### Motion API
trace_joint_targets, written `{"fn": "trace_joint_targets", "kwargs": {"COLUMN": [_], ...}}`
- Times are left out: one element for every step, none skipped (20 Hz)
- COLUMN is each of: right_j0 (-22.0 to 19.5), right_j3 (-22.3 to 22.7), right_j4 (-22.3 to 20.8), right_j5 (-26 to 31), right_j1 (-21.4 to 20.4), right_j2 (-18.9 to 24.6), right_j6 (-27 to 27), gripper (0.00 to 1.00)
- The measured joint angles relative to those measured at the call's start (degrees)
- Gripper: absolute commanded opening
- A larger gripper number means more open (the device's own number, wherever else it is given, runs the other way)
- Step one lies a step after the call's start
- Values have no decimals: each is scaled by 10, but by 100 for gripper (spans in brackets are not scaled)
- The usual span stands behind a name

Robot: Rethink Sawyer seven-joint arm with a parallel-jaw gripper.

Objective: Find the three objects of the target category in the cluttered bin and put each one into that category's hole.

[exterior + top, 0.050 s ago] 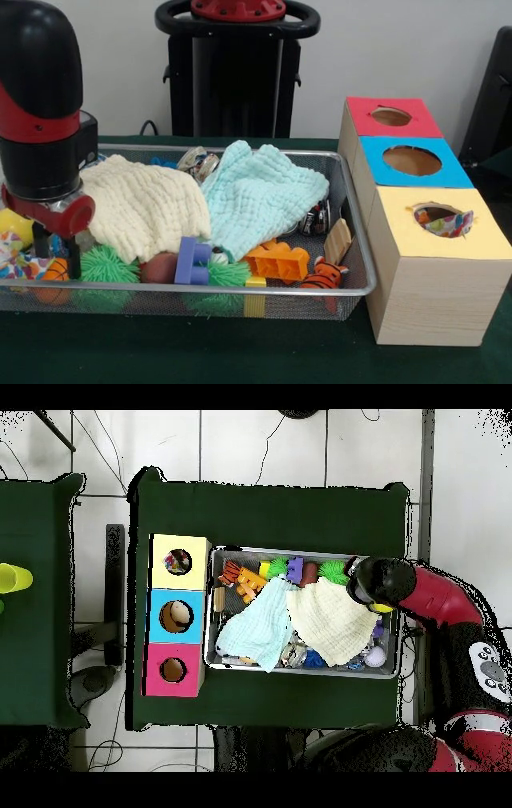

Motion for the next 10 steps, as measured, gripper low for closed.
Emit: {"fn": "trace_joint_targets", "kwargs": {"right_j0": [0, 0, -1, -2, -2, -4, -5, -5, -8, -9], "right_j3": [0, 0, 0, 0, 0, 0, 0, 0, 0, 0], "right_j4": [0, 0, 0, 0, 0, -3, -5, -7, -14, -15], "right_j5": [0, 0, 0, 0, 0, 0, 0, 0, 0, 0], "right_j1": [1, 1, 1, 1, 1, 0, -1, -1, -4, -4], "right_j2": [0, 0, 0, 0, 0, 0, 0, 0, 0, 0], "right_j6": [0, 0, 0, 0, 0, 0, 0, 0, 0, 0], "gripper": [100, 100, 100, 100, 100, 100, 100, 100, 100, 100]}}
